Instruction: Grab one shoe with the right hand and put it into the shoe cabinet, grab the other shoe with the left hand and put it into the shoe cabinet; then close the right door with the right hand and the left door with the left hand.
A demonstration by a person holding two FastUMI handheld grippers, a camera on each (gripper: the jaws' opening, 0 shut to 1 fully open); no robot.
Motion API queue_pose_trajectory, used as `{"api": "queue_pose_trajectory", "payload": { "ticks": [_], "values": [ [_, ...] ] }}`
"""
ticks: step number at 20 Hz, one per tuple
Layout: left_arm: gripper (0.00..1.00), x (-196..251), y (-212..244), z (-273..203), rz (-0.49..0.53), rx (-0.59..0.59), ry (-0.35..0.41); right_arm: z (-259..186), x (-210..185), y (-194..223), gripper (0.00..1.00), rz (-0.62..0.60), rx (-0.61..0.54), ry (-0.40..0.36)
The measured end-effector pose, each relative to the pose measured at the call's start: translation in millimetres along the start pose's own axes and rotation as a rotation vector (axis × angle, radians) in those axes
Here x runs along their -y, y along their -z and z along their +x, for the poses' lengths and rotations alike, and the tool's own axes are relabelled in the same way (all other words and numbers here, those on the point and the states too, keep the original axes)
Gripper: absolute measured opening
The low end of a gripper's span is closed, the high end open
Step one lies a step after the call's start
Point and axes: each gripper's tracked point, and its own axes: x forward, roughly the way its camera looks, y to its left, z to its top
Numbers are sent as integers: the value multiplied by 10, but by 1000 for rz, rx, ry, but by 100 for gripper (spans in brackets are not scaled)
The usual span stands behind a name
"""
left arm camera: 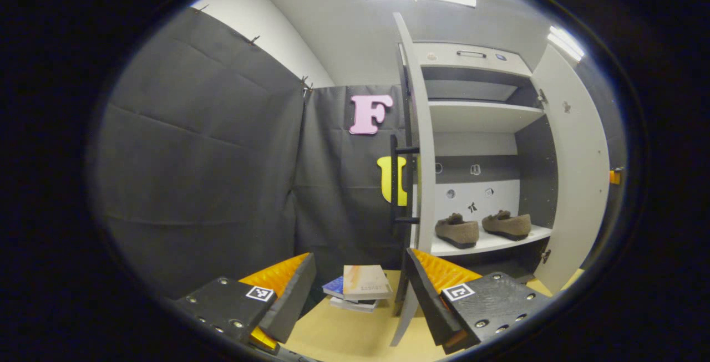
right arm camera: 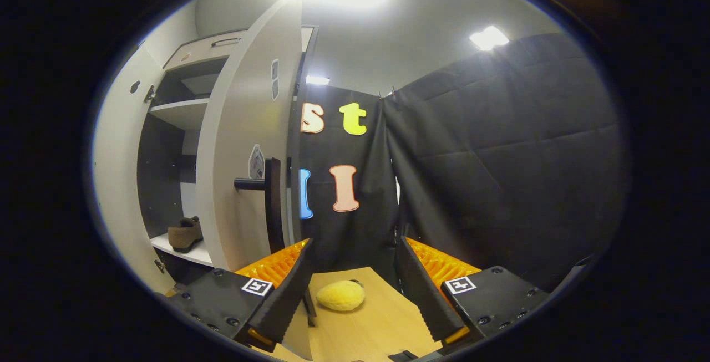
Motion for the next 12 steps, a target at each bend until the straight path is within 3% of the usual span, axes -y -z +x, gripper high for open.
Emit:
{"api": "queue_pose_trajectory", "payload": {
  "ticks": [6,12],
  "values": [
    [98,-166,61,78,8,-11,15,-71,-560,43,100,37,-6,-78],
    [98,-356,140,58,6,-34,9,-21,-1066,80,97,49,-16,-136]
  ]
}}
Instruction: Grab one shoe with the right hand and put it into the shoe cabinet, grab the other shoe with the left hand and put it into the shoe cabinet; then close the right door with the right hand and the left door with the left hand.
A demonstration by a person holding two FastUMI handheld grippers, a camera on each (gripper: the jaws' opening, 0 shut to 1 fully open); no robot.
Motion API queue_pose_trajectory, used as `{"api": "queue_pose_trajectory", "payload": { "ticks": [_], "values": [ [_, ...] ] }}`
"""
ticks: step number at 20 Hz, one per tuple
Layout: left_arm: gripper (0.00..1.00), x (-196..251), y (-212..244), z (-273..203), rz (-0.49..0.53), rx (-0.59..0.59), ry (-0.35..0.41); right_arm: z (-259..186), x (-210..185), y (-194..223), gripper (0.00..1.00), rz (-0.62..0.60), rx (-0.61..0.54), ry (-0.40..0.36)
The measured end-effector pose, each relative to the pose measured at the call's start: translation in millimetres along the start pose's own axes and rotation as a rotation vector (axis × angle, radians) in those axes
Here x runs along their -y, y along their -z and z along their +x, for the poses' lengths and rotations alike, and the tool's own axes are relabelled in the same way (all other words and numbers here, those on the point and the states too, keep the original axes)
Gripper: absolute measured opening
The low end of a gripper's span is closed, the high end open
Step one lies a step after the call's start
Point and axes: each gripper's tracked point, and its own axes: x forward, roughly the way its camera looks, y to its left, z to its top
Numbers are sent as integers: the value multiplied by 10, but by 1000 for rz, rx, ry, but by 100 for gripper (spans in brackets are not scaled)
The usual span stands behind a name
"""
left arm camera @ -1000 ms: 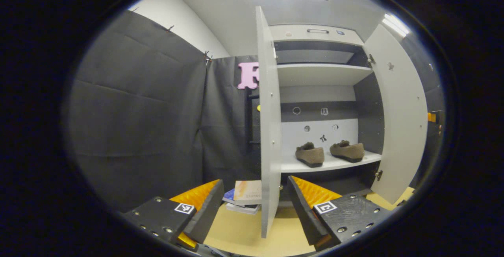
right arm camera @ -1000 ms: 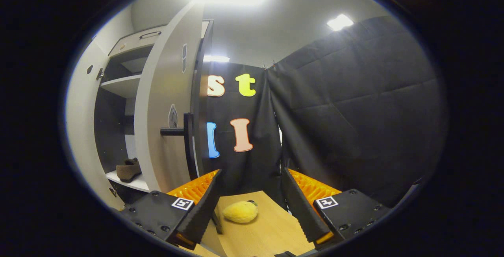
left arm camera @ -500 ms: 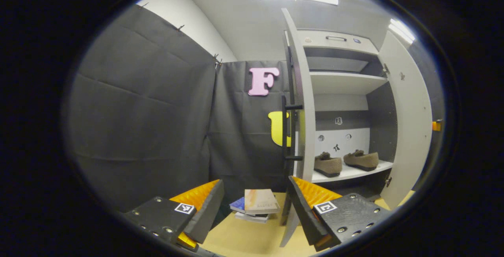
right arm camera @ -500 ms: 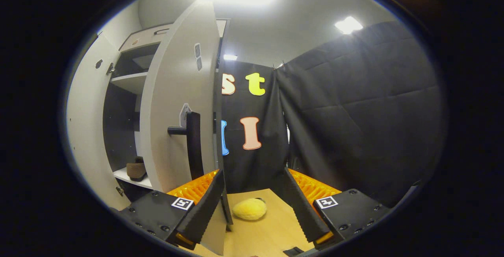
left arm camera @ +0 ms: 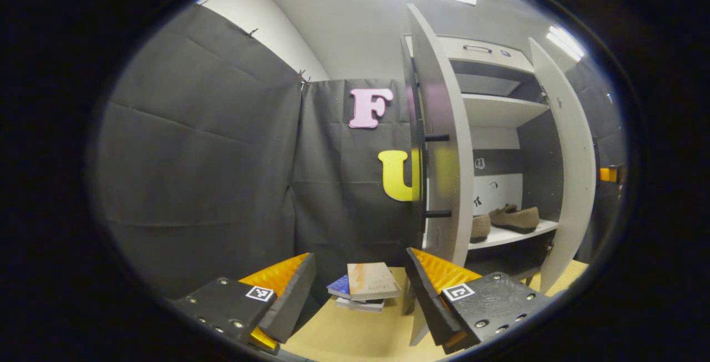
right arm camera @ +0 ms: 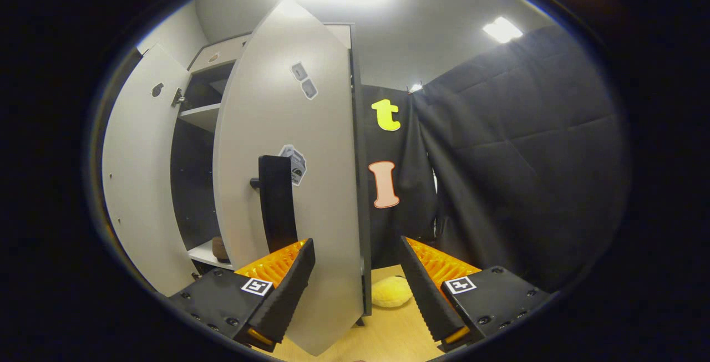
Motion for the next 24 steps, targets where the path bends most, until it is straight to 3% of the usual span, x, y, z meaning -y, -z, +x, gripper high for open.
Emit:
{"api": "queue_pose_trajectory", "payload": {
  "ticks": [5,10,11,12,17,18,19,20,21,24],
  "values": [
    [98,-190,90,-35,-26,-16,-21,170,-426,29,97,-12,-8,-53],
    [98,-265,101,-24,-17,-13,-26,300,-612,44,97,-44,-2,-56],
    [98,-272,93,2,-19,-13,-25,299,-615,36,92,-47,2,-52],
    [98,-291,86,31,-21,-11,-23,278,-595,39,97,-49,5,-43],
    [98,-246,-91,356,-44,-1,3,236,-579,118,97,-76,-7,-9],
    [98,-198,-128,421,-53,3,9,238,-581,139,93,-81,-15,-2],
    [98,-161,-169,489,-61,7,11,237,-576,146,97,-84,-21,8],
    [98,-139,-199,517,-68,13,13,254,-585,146,93,-85,-26,20],
    [98,-84,-235,580,-72,19,18,266,-589,143,98,-83,-33,31],
    [98,124,-315,719,-51,35,19,280,-563,168,98,-78,-56,58]
  ]
}}
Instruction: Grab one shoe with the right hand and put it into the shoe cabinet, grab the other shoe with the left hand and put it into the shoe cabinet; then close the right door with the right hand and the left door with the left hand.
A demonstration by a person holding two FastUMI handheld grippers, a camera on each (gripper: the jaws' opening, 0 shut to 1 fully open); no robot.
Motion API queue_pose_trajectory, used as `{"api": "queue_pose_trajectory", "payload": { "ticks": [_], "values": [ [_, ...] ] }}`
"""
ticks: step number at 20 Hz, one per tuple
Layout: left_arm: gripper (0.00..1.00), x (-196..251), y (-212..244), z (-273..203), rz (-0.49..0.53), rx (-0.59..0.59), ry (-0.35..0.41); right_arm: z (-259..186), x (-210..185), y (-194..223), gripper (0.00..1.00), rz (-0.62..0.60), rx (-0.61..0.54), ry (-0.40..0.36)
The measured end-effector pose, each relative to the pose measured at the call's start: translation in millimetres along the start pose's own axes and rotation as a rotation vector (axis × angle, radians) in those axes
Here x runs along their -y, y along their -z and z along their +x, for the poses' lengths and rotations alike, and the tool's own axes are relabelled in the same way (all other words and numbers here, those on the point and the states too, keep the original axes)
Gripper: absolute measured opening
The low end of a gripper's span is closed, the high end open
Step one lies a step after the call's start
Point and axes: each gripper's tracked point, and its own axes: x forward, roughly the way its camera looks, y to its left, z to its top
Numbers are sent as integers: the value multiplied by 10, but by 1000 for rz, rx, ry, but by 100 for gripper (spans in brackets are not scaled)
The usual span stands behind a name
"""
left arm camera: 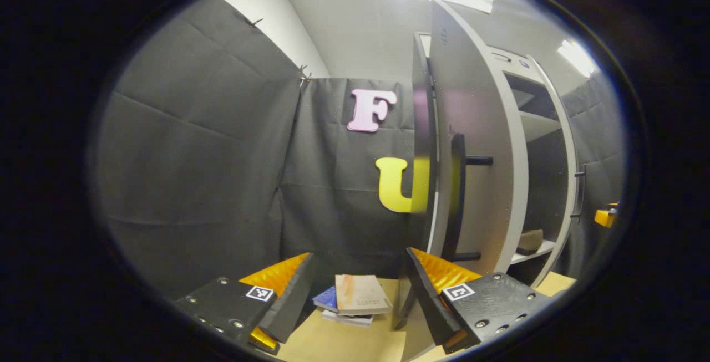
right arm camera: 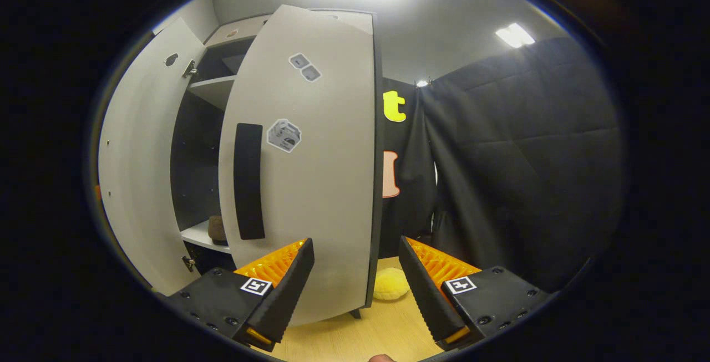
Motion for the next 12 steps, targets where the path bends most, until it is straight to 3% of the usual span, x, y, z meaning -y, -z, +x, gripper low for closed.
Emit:
{"api": "queue_pose_trajectory", "payload": {
  "ticks": [2,6,7,8,10,11,12],
  "values": [
    [98,37,-63,-55,47,14,0,6,-6,-7,93,5,-9,15],
    [89,184,-47,-133,26,-6,16,39,15,39,97,25,-18,8],
    [92,255,-45,-152,25,-4,21,49,13,49,97,30,-20,2],
    [86,328,-44,-169,29,-4,25,48,29,55,97,31,-24,-4],
    [87,503,-61,-194,47,-3,46,59,40,65,97,29,-29,-10],
    [92,594,-75,-207,54,-1,59,62,31,66,93,32,-30,-15],
    [98,679,-83,-228,59,2,68,68,37,77,97,36,-31,-18]
  ]
}}
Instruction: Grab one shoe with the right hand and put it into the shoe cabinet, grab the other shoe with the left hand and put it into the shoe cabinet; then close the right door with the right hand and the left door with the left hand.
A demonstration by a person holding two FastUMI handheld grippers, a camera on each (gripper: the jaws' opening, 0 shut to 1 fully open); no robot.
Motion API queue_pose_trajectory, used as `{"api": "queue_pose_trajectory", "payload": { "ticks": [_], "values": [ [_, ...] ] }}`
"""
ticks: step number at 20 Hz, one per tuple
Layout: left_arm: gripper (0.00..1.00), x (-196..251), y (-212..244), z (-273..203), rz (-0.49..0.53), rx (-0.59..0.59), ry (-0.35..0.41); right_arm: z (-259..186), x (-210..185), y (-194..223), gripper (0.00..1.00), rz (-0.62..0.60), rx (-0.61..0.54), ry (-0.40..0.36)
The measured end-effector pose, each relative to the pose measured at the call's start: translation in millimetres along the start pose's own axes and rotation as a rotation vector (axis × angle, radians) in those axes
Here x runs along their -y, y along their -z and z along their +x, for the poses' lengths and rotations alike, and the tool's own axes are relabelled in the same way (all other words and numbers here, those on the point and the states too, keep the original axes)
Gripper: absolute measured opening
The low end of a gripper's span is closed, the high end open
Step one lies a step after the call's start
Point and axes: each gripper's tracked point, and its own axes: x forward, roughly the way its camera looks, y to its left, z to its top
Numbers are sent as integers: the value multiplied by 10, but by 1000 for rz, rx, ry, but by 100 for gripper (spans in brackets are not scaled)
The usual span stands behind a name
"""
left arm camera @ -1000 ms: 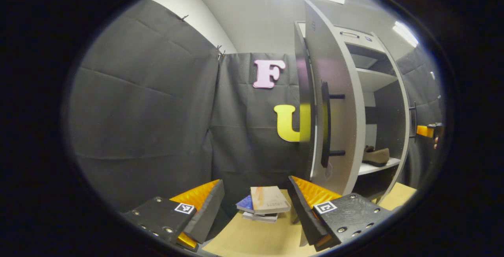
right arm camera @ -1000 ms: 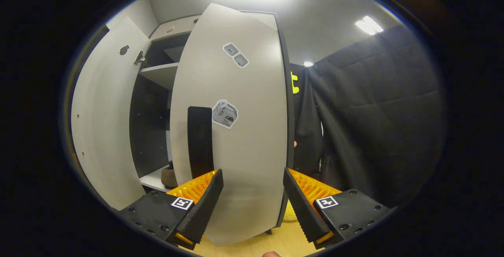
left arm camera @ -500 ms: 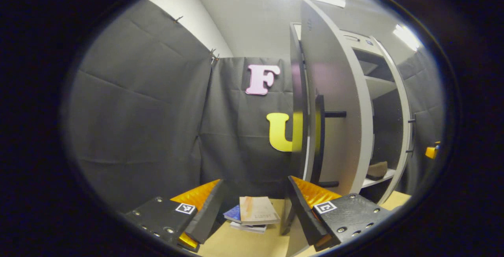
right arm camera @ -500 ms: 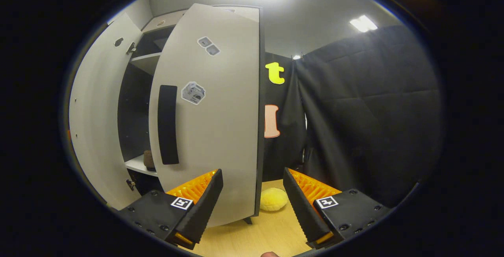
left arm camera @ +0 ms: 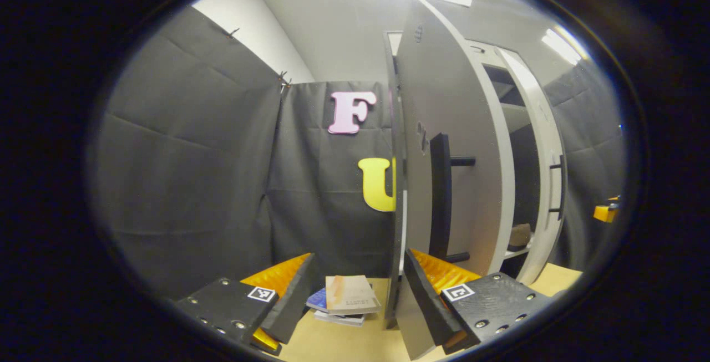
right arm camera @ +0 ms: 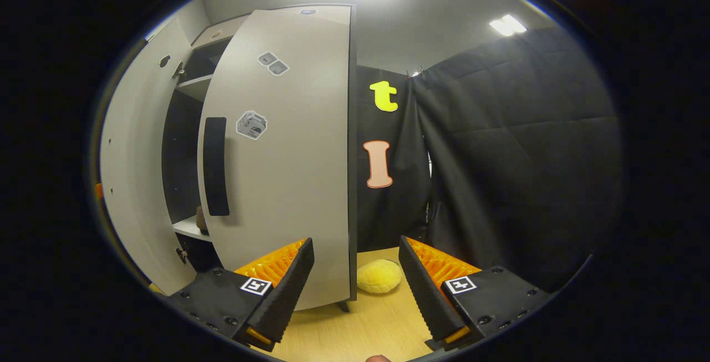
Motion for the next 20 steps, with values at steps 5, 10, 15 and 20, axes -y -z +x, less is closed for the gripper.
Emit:
{"api": "queue_pose_trajectory", "payload": {
  "ticks": [5,10,15,20],
  "values": [
    [94,317,-12,-10,15,14,15,17,15,40,97,5,-21,-15],
    [86,593,7,51,-9,13,46,-70,79,57,93,4,-23,-29],
    [86,965,-21,135,-8,31,83,-106,100,69,97,4,-31,-32],
    [86,1463,-65,293,-10,63,140,-130,128,83,97,17,-43,-23]
  ]
}}
